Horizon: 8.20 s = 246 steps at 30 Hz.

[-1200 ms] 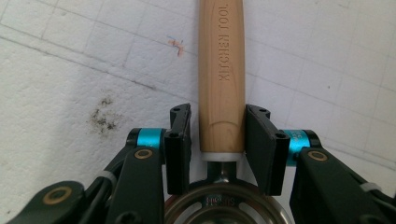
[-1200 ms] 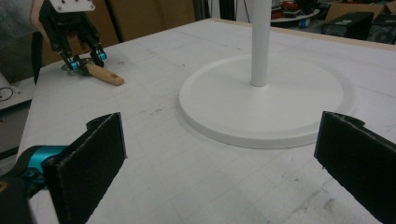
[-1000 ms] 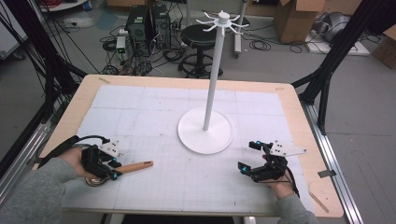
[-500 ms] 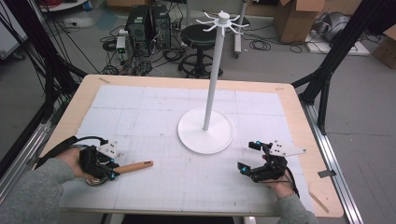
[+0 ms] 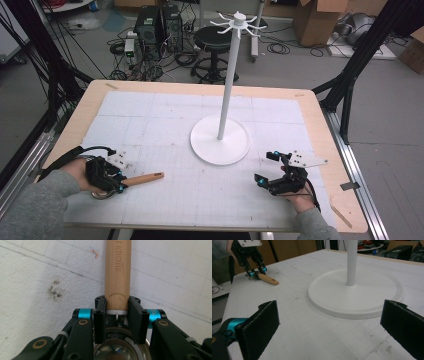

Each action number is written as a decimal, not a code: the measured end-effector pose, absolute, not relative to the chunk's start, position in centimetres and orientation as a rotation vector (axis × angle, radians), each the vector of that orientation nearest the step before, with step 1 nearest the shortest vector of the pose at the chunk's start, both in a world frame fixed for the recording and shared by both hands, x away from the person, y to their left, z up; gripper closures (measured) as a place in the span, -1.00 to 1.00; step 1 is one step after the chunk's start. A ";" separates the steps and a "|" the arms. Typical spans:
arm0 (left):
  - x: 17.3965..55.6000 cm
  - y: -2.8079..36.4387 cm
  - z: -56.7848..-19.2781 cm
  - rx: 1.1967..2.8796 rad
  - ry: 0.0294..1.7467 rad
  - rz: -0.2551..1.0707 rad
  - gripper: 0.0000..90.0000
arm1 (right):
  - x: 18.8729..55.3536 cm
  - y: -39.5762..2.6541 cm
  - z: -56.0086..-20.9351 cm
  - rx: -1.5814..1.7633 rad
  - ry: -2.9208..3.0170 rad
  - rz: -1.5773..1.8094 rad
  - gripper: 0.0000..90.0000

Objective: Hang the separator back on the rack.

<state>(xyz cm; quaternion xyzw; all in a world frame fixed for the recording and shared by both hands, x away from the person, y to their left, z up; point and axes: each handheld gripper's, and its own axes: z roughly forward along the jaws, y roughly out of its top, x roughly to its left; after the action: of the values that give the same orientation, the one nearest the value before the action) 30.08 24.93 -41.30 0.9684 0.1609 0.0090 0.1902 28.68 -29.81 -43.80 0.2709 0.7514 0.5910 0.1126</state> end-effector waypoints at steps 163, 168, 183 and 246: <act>31.0 15.3 -28.7 1.725 0.625 0.479 0.54 | 28.7 -30.0 -43.6 0.794 2.176 1.760 -0.97; 31.0 15.1 -28.0 1.712 0.615 0.474 0.54 | 28.7 -30.0 -43.6 0.797 2.178 1.759 -0.97; 31.9 15.0 -26.9 1.699 0.550 0.418 0.54 | 28.7 -30.0 -43.6 0.794 2.173 1.762 -0.97; 35.0 11.5 -20.1 1.665 0.500 0.422 0.54 | 28.7 -30.0 -43.5 0.796 2.160 1.793 -0.97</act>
<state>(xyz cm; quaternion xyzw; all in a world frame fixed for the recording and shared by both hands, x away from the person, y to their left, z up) 35.04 11.50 -20.12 0.7258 0.2179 0.1841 0.6260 28.71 -30.03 -43.55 0.2711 0.7358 0.6105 0.1116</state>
